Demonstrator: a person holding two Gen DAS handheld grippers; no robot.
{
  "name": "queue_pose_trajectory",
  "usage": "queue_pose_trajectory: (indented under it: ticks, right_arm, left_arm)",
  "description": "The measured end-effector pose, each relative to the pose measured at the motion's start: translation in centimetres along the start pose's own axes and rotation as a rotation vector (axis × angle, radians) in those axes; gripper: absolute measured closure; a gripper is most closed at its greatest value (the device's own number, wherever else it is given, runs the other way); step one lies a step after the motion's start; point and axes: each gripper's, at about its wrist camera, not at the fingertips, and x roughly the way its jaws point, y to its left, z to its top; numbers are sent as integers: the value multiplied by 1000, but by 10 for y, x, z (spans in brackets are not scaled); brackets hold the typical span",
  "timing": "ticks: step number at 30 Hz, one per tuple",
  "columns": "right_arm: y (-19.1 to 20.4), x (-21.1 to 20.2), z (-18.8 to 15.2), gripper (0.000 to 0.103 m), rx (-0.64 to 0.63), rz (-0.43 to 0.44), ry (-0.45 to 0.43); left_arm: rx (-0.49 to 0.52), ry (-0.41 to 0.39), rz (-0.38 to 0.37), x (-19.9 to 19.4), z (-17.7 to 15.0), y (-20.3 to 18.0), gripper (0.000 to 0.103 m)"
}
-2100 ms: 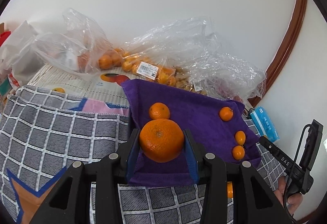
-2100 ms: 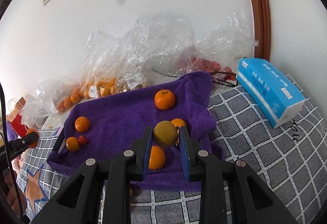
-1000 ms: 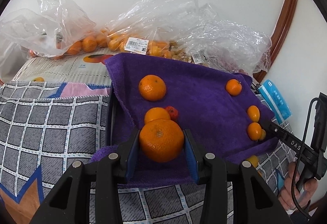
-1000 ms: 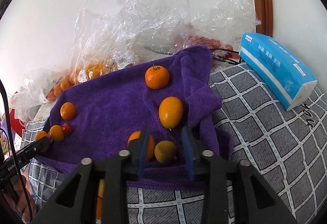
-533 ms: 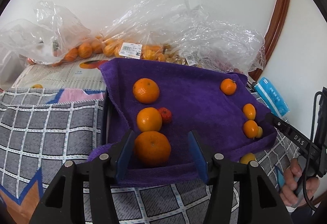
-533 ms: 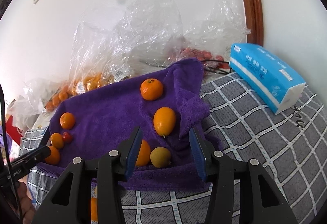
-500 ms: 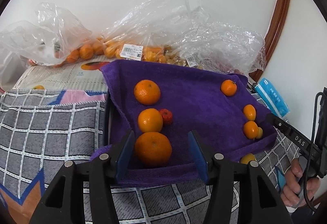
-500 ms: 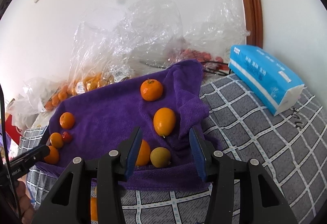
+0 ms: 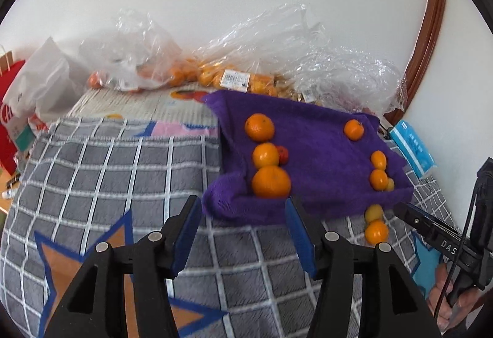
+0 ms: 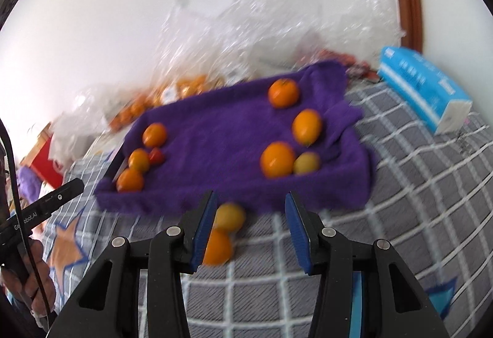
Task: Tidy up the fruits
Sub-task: 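Withdraw both grippers and move the right gripper toward the loose fruits, then grasp an orange with the right gripper while the left gripper grasps a yellow fruit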
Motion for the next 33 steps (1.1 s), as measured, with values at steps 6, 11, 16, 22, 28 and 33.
queue_pose_trajectory:
  ticks: [6,11,16,22,28,33]
  right_arm:
    - [24,21,-21,56,-35,47,87]
    - [28,27,-29,70,-62,-7,112]
    - [19,0,-38,70,-87,-40,74]
    - [2,-2,-50,70,-99,-94,100]
    - [9,4,-49,70,-149,-110,113]
    - [3,-4,-48,71,-119,-88,75]
  left_arm:
    - [-11,26,16,-14,-26,13,49]
    - [15,30,19,-26,-41,16,49]
    - [28,68,28,-18,-53,9,49]
    - [39,40,97,-16,-66,7,49]
    - [-21,86,68,-9,-69,18,49]
    - [20,99,108,-6,-70,10,49]
